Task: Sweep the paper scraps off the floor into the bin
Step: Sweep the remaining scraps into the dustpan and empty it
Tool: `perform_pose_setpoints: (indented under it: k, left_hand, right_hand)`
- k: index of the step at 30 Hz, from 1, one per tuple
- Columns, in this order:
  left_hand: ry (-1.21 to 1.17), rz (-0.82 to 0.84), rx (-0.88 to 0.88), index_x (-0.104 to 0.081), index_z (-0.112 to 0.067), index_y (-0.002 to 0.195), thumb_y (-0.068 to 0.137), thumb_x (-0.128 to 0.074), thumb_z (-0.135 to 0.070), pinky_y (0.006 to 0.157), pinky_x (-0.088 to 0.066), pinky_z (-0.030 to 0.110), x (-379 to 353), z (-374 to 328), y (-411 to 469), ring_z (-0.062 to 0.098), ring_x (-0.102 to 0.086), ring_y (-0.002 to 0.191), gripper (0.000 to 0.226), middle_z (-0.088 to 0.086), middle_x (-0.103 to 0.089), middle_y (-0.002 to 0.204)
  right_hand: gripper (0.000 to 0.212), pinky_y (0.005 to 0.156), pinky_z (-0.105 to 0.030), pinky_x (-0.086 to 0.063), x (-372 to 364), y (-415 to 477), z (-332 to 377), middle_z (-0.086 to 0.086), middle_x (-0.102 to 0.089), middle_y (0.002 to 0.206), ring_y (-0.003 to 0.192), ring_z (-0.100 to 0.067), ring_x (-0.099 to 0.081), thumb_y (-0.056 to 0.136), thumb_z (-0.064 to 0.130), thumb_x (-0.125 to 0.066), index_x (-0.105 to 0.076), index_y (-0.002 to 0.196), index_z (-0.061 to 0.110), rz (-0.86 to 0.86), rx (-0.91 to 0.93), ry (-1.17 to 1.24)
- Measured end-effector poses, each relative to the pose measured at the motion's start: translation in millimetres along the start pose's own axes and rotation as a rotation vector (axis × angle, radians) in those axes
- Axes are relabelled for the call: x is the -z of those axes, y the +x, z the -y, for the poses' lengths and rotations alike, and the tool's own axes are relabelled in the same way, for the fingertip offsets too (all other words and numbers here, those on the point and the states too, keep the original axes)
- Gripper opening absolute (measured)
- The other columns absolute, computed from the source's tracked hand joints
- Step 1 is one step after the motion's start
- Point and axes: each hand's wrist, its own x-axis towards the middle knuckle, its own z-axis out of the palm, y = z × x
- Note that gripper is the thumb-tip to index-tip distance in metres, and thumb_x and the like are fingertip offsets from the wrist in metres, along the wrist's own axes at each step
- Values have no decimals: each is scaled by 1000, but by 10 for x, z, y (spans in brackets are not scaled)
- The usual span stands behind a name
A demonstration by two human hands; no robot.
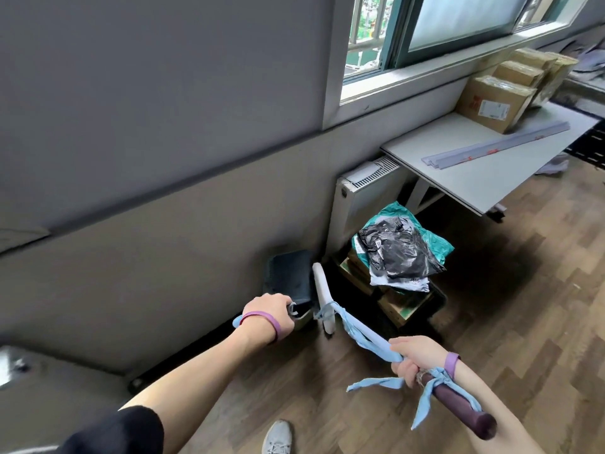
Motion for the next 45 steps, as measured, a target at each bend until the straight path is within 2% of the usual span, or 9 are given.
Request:
perform_pose_setpoints:
  k: [2, 6, 18, 22, 32, 38, 40, 43, 45]
  left_hand:
    - [-36, -22, 38, -64, -30, 109, 83, -52, -31, 83, -47, 29, 51, 39, -79, 24, -62, 102, 28, -1, -67, 110]
    - [-75, -59, 106, -63, -31, 107, 82, -50, -29, 80, -45, 27, 126, 128, -251, 25, -62, 101, 29, -1, -67, 110]
    - [-270, -139, 248, -63, -28, 94, 84, -53, -37, 75, -45, 26, 111, 310, -544, 24, -62, 95, 17, -2, -68, 100]
    - [-354, -104, 237, -63, -27, 93, 84, -54, -38, 75, -49, 27, 66, 263, -474, 23, -65, 88, 17, 0, -71, 89]
    - [-447, -90, 260, -63, -29, 96, 84, -55, -36, 77, -46, 28, -65, -13, -322, 27, -63, 93, 16, 3, -70, 97]
    - [-456, -147, 273, -63, -28, 95, 85, -53, -36, 77, -48, 28, -37, -86, -449, 26, -64, 92, 17, 2, -71, 90]
    - [-499, -114, 232, -63, -23, 89, 85, -53, -33, 73, -50, 27, 9, -68, -421, 21, -67, 81, 15, 1, -73, 77]
    - [-561, -35, 116, -64, -18, 82, 85, -56, -28, 52, -45, 19, 141, -47, -332, 5, -58, 41, 13, 0, -69, 62]
    - [-560, -10, 55, -65, -16, 79, 84, -58, -27, 48, -42, 19, 233, -27, -230, 4, -56, 38, 14, -2, -64, 56]
  right_hand:
    - [21, 31, -9, -26, 49, -15, 88, -3, -33, 45, 25, -5, -28, 100, 8, -37, -50, 112, -4, 84, -76, 31]
    - [16, 27, -9, -26, 80, 44, 184, -2, -30, 43, 25, -5, -27, 100, 11, -36, -39, 84, 13, 112, -107, 35]
    - [14, 25, -12, -29, -3, 101, 431, -3, -34, 44, 25, -5, -30, 100, 12, -37, -39, 87, 5, 169, -133, -30]
    - [9, 25, -12, -30, 23, 20, 432, -3, -35, 48, 27, -4, -30, 98, 12, -40, -45, 103, 5, 158, -133, -75]
    - [17, 25, -12, -30, 284, -314, 306, -2, -36, 48, 29, -4, -30, 98, 10, -39, -42, 114, 9, 141, -100, -66]
    - [10, 26, -10, -28, 285, -328, 179, -3, -34, 50, 27, -4, -28, 100, 12, -37, -44, 99, 5, 166, -100, 60]
    - [12, 25, -11, -28, 267, -370, 112, -3, -33, 50, 27, -4, -29, 100, 14, -37, -44, 97, 5, 182, -106, 91]
    - [13, 25, -13, -30, 216, -484, 13, -3, -35, 49, 29, -5, -29, 98, 15, -39, -44, 101, 4, 145, -91, 82]
    - [12, 26, -13, -30, 151, -561, -87, -2, -36, 49, 31, -4, -29, 98, 14, -39, -44, 101, 4, 119, -76, 61]
